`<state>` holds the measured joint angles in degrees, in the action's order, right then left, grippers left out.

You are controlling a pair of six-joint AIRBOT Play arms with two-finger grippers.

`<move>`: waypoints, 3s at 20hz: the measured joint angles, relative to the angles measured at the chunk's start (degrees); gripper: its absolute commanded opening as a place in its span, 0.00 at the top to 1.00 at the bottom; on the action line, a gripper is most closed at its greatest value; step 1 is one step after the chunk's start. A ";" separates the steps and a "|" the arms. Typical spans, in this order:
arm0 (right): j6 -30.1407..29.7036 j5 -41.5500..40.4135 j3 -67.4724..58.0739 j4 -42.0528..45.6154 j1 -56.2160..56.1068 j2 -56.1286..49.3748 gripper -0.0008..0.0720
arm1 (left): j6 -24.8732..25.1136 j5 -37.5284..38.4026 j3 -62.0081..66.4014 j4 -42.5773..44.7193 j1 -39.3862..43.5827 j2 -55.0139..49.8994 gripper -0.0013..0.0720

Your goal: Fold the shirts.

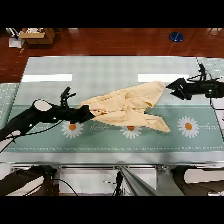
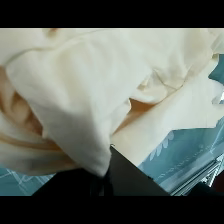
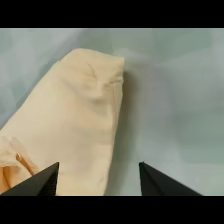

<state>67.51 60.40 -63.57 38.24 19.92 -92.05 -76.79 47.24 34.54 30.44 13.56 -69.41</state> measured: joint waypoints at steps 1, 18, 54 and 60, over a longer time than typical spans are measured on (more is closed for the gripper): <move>-0.20 0.00 0.00 -0.68 -1.01 -1.14 0.22 | 0.07 0.02 0.00 -0.02 0.00 0.13 0.95; -3.80 -5.11 -17.44 -13.25 -5.49 13.51 0.95 | 6.45 2.82 25.53 -0.70 -9.81 12.04 0.95; 20.39 -7.54 9.03 17.66 -19.10 25.27 0.95 | 3.63 3.65 16.74 16.79 -9.44 4.33 0.95; 20.24 -18.32 9.77 11.15 -19.39 16.04 0.95 | 4.20 -12.70 16.13 12.15 -9.03 -2.05 0.69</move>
<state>87.74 42.09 -53.80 49.39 0.54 -76.01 -72.60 34.54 50.68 42.59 4.54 -71.46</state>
